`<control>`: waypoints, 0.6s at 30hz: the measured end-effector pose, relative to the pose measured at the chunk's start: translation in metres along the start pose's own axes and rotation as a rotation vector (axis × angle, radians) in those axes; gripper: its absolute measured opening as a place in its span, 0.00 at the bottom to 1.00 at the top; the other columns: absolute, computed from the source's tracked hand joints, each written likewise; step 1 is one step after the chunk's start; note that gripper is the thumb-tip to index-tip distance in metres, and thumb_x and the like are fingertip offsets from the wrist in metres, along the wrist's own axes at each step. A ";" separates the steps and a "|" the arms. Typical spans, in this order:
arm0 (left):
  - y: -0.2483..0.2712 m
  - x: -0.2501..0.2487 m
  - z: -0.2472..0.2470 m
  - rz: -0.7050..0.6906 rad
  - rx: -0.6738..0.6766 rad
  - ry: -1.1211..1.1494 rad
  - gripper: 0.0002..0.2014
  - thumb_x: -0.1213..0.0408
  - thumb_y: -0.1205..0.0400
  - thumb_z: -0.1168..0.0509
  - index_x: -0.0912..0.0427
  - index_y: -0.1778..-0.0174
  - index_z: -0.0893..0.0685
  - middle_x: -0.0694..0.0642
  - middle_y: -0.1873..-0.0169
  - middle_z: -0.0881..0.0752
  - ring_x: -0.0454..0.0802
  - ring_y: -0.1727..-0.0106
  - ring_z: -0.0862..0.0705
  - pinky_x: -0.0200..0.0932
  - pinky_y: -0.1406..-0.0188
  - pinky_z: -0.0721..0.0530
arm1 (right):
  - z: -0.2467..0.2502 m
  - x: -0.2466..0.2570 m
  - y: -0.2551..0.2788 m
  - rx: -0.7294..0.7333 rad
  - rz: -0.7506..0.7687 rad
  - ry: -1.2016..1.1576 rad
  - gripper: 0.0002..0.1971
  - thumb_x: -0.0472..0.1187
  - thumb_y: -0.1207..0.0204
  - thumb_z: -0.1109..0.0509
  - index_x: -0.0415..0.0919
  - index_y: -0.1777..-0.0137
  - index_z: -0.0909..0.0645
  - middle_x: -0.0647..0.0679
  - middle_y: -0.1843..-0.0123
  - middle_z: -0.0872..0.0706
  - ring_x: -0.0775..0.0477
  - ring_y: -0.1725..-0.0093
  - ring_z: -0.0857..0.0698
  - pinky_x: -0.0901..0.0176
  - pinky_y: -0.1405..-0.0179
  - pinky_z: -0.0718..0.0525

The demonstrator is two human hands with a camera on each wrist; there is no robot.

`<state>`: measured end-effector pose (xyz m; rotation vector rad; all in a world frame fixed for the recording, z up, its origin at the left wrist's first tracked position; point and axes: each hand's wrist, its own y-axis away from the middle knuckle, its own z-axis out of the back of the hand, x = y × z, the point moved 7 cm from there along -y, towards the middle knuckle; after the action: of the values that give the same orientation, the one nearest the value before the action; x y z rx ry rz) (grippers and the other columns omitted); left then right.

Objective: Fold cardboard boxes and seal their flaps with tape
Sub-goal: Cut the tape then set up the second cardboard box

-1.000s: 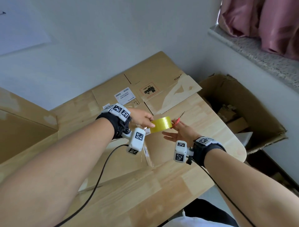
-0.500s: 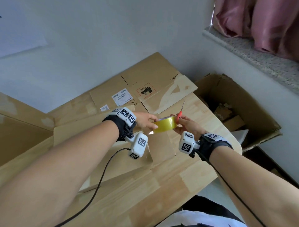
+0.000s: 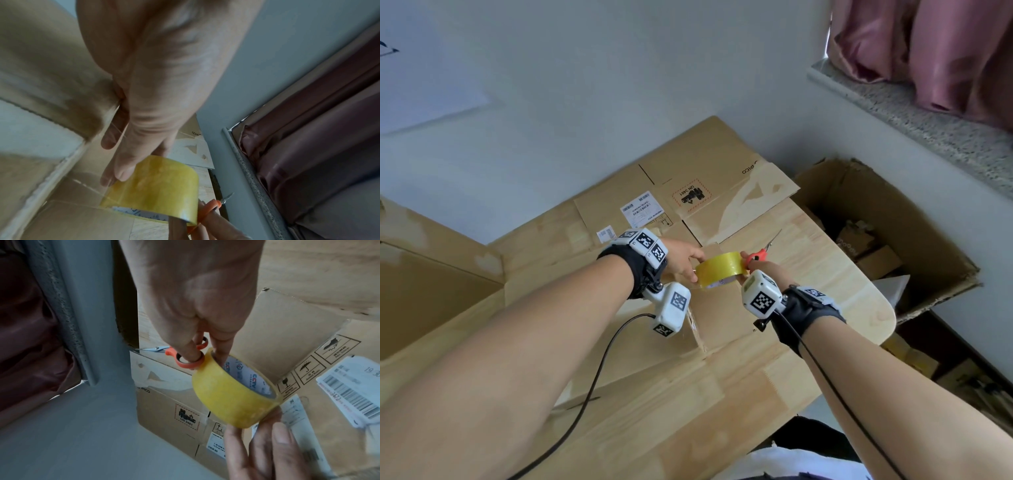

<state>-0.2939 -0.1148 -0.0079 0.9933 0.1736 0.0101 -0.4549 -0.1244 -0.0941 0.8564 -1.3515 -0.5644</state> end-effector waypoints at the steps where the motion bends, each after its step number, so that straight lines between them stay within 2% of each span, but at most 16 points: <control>1: -0.001 -0.001 0.000 -0.003 0.008 0.001 0.30 0.61 0.18 0.34 0.48 0.20 0.36 0.53 0.35 0.18 0.48 0.43 0.21 0.40 0.50 0.28 | 0.000 -0.001 -0.002 0.007 -0.004 -0.035 0.18 0.54 0.20 0.37 0.37 0.54 0.23 0.44 0.72 0.18 0.46 0.69 0.22 0.53 0.57 0.24; 3: -0.003 -0.003 -0.002 -0.007 0.020 0.007 0.31 0.61 0.18 0.34 0.47 0.20 0.37 0.53 0.36 0.17 0.50 0.41 0.20 0.42 0.48 0.26 | 0.003 -0.005 -0.003 0.023 0.003 -0.114 0.13 0.50 0.20 0.34 0.42 0.44 0.20 0.45 0.65 0.17 0.47 0.72 0.16 0.53 0.56 0.22; 5: -0.007 -0.005 -0.002 -0.006 0.017 0.008 0.30 0.61 0.18 0.33 0.46 0.21 0.36 0.54 0.37 0.17 0.53 0.38 0.19 0.46 0.43 0.24 | 0.006 -0.005 0.000 0.025 0.014 -0.164 0.14 0.46 0.18 0.35 0.45 0.36 0.20 0.47 0.57 0.17 0.56 0.75 0.14 0.55 0.58 0.21; 6: -0.009 -0.005 -0.002 -0.007 0.018 0.006 0.30 0.61 0.18 0.33 0.46 0.21 0.36 0.54 0.37 0.17 0.53 0.37 0.19 0.47 0.40 0.24 | 0.007 -0.002 0.003 0.020 0.024 -0.220 0.15 0.43 0.18 0.36 0.43 0.33 0.21 0.46 0.52 0.16 0.56 0.70 0.13 0.56 0.59 0.20; 8: -0.011 -0.007 -0.002 -0.004 0.024 -0.014 0.29 0.61 0.18 0.33 0.45 0.22 0.36 0.53 0.37 0.17 0.53 0.37 0.19 0.50 0.38 0.22 | 0.009 -0.002 0.006 0.012 0.027 -0.317 0.16 0.37 0.17 0.37 0.39 0.31 0.21 0.44 0.43 0.17 0.49 0.55 0.16 0.58 0.64 0.16; 10: -0.012 -0.010 -0.001 -0.010 0.034 -0.036 0.29 0.60 0.18 0.34 0.44 0.22 0.36 0.52 0.37 0.16 0.53 0.38 0.18 0.49 0.41 0.20 | 0.012 -0.001 0.009 -0.007 0.036 -0.356 0.16 0.34 0.18 0.37 0.36 0.30 0.23 0.45 0.44 0.17 0.49 0.55 0.17 0.63 0.77 0.16; 12: -0.012 -0.011 0.000 -0.016 0.046 -0.051 0.28 0.60 0.18 0.35 0.44 0.23 0.37 0.50 0.36 0.16 0.51 0.41 0.17 0.43 0.56 0.19 | 0.015 0.001 0.014 -0.039 0.043 -0.371 0.18 0.33 0.19 0.36 0.33 0.29 0.26 0.44 0.50 0.17 0.50 0.64 0.15 0.68 0.87 0.22; 14: -0.011 -0.011 0.001 -0.018 0.062 -0.073 0.28 0.60 0.17 0.36 0.43 0.22 0.38 0.49 0.36 0.17 0.48 0.49 0.16 0.37 0.70 0.25 | 0.016 0.004 0.018 -0.042 0.048 -0.406 0.18 0.30 0.18 0.37 0.31 0.29 0.26 0.42 0.48 0.17 0.49 0.67 0.20 0.69 0.91 0.26; 16: -0.013 -0.009 0.001 -0.011 0.080 -0.078 0.30 0.60 0.17 0.35 0.42 0.21 0.40 0.50 0.35 0.17 0.49 0.49 0.16 0.37 0.70 0.26 | 0.016 0.005 0.019 -0.029 0.050 -0.454 0.19 0.28 0.19 0.38 0.31 0.28 0.26 0.41 0.46 0.17 0.48 0.68 0.21 0.70 0.90 0.24; 18: -0.014 -0.005 -0.001 0.003 0.104 -0.052 0.32 0.59 0.17 0.35 0.41 0.20 0.43 0.52 0.34 0.18 0.51 0.44 0.17 0.38 0.66 0.23 | 0.015 0.005 0.020 -0.023 0.059 -0.497 0.20 0.25 0.19 0.38 0.31 0.28 0.26 0.43 0.47 0.14 0.48 0.73 0.17 0.69 0.87 0.22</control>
<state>-0.2999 -0.1225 -0.0195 1.0965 0.1256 -0.0228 -0.4715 -0.1198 -0.0749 0.6766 -1.8090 -0.7773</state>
